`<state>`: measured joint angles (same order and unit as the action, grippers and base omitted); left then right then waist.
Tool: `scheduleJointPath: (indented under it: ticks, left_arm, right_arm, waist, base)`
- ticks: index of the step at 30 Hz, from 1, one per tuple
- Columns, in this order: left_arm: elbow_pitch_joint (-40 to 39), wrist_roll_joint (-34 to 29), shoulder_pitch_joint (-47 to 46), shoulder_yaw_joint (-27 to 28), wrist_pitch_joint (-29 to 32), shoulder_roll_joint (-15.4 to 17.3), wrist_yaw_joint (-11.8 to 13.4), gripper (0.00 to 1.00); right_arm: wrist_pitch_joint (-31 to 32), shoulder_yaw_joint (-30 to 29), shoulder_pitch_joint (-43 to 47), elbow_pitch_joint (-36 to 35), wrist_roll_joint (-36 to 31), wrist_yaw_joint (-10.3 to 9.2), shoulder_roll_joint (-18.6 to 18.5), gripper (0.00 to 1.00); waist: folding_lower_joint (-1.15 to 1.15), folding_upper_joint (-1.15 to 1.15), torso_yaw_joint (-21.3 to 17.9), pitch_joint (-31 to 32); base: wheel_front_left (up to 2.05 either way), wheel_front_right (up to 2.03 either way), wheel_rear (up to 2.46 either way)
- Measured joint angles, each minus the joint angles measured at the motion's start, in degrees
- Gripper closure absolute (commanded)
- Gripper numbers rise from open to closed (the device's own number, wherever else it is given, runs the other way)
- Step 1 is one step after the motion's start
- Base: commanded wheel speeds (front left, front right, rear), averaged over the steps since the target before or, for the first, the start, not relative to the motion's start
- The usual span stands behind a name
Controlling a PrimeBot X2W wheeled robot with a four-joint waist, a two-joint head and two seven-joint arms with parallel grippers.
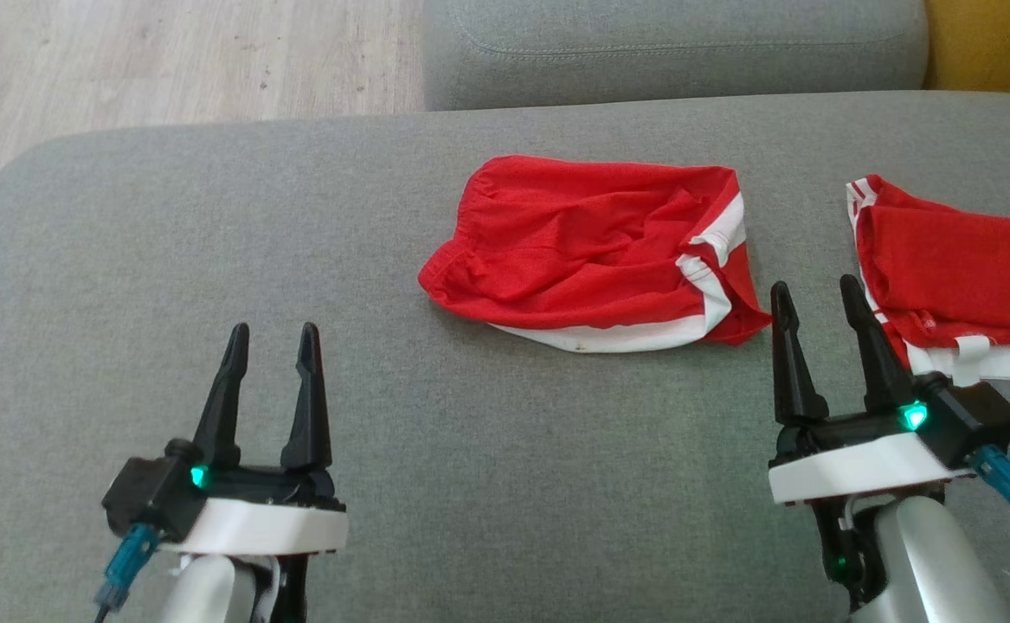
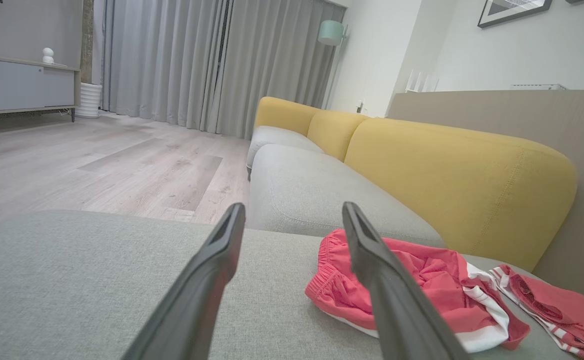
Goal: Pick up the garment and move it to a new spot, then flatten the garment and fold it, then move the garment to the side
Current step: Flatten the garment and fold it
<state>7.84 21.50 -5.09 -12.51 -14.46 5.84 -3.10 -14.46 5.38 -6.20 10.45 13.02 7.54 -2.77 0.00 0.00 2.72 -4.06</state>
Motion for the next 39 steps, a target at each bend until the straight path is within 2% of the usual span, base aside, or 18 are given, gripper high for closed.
scheduleJointPath:
  ticks: [5, 12, 15, 20, 25, 35, 39]
  left_arm:
    - [-0.33, -1.81, 0.53, 1.92, 0.00, -1.41, -2.01, 0.00]
    - [-0.31, -2.94, 0.51, 2.58, 0.00, -2.40, -3.03, 0.00]
    - [-0.21, -3.00, 0.36, 2.50, 0.00, -2.64, -3.49, 0.00]
    - [0.45, -2.99, -0.91, 2.19, 0.00, -2.83, -3.98, 0.00]
    - [1.19, -2.90, -1.99, 1.18, 0.00, -2.97, -3.99, 0.00]
    - [1.59, -2.24, -3.20, -0.14, 0.00, -3.03, -4.03, 0.00]
    - [1.60, -1.96, -3.31, -0.24, 0.00, -3.04, -4.03, 0.00]
  right_arm:
    - [0.00, -0.15, 0.00, 0.16, 0.00, -0.01, 0.00, 0.00]
    - [0.00, -0.52, 0.00, 0.24, -0.08, -0.01, -0.01, 0.00]
    - [0.08, 0.53, -0.35, 1.81, -2.09, 0.00, -0.01, 0.00]
    - [4.10, -0.04, -4.06, 8.31, -4.49, 0.00, 0.00, 0.00]
    - [6.99, -3.65, -8.88, 15.80, -4.43, 0.00, -0.01, 0.00]
    - [7.42, -8.02, -16.84, 28.88, -4.54, -0.01, -0.07, 0.00]
    - [7.21, -8.44, -18.78, 32.09, -5.26, 0.00, -0.08, 0.00]
  waist:
    - [0.00, 0.00, 0.13, -0.14]
    - [0.00, 0.00, 1.36, -1.09]
    - [0.00, 0.00, 2.22, -2.06]
    - [0.01, 0.00, 4.05, -3.93]
    - [0.01, 0.00, 6.26, -5.53]
    - [0.01, 0.00, 8.60, -7.32]
    - [0.01, 0.00, 8.80, -7.63]
  base:
    - [0.00, 0.00, 0.00]
    - [0.00, 0.00, 0.00]
    - [0.00, 0.00, 0.00]
    - [0.00, 0.00, 0.00]
    - [0.00, 0.00, 0.00]
    - [0.00, 0.00, 0.00]
    - [0.00, 0.00, 0.00]
